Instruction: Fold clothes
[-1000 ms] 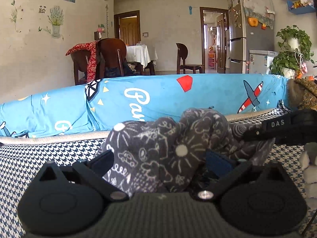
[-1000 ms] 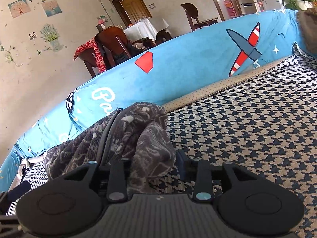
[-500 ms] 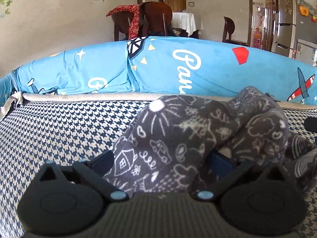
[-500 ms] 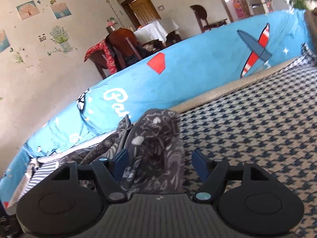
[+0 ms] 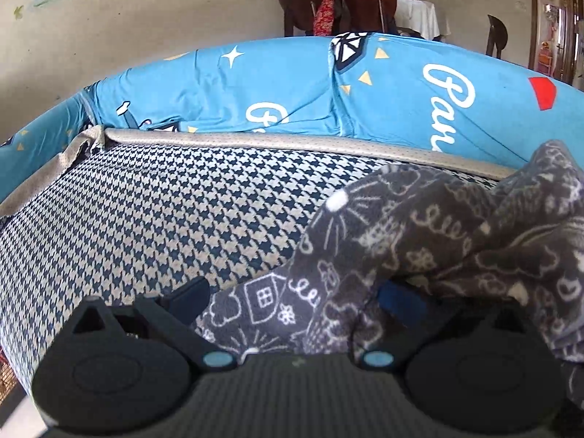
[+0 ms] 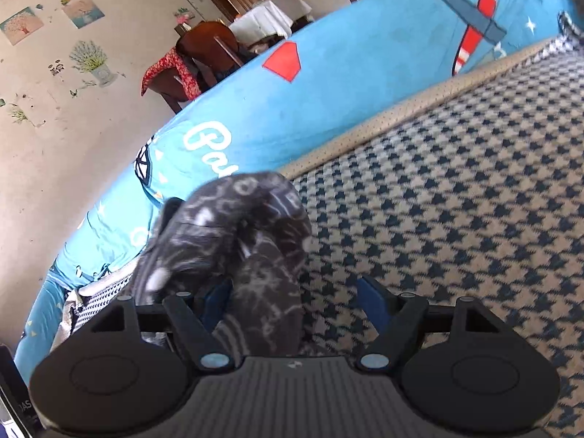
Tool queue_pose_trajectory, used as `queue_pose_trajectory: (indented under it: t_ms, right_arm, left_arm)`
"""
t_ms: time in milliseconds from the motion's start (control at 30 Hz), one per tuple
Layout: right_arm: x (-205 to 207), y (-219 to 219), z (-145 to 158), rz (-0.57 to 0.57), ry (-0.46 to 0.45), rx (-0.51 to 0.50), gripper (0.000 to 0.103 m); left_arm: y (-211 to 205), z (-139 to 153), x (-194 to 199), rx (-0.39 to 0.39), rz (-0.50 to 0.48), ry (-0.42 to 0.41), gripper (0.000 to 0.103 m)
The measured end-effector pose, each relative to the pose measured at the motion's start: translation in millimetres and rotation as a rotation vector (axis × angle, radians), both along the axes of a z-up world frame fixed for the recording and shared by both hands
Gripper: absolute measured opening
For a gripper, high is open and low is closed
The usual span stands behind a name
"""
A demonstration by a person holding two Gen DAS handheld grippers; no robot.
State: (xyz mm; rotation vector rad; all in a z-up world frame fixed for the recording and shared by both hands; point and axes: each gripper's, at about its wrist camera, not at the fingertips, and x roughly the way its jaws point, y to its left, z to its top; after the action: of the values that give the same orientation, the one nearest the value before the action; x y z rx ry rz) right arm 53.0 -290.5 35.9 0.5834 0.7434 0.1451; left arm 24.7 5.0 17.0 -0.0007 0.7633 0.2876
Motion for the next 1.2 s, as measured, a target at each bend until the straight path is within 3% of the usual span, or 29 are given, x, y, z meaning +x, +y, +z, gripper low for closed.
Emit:
queue_pose_trajectory:
  t_ms: [233, 300, 367, 467, 567, 833, 1200]
  right_arm:
    - [9.5, 24.7, -17.7, 0.074, 0.030, 0.028, 0.076]
    - [10.4, 34.8, -19.6, 0.091, 0.007, -0.001, 0.068]
    - [10.7, 41.1, -18.2, 0.103, -0.023, -0.020, 0.051]
    - [11.5, 47.8, -14.7, 0.127, -0.067, -0.023, 0.036]
    - [12.4, 54.5, -10.4, 0.154, -0.113, -0.020, 0.034]
    - [14.8, 79.3, -7.8, 0.267, -0.205, 0.020, 0.034]
    - [25.9, 93.2, -1.3, 0.382, -0.248, 0.143, 0.034]
  left_arm:
    - [7.5, 4.6, -6.2, 0.009, -0.005, -0.003, 0.103]
    - [8.6, 9.4, -10.1, -0.026, -0.027, -0.020, 0.103]
    - [8.6, 15.5, -17.1, -0.064, -0.064, -0.049, 0.103]
    - [3.7, 25.7, -29.2, -0.072, -0.132, -0.107, 0.103]
    - [0.9, 34.6, -39.2, -0.079, -0.184, -0.155, 0.103]
    - [7.2, 52.7, -51.0, -0.183, -0.260, -0.239, 0.103]
    - [8.5, 47.3, -49.3, -0.191, -0.276, -0.234, 0.103]
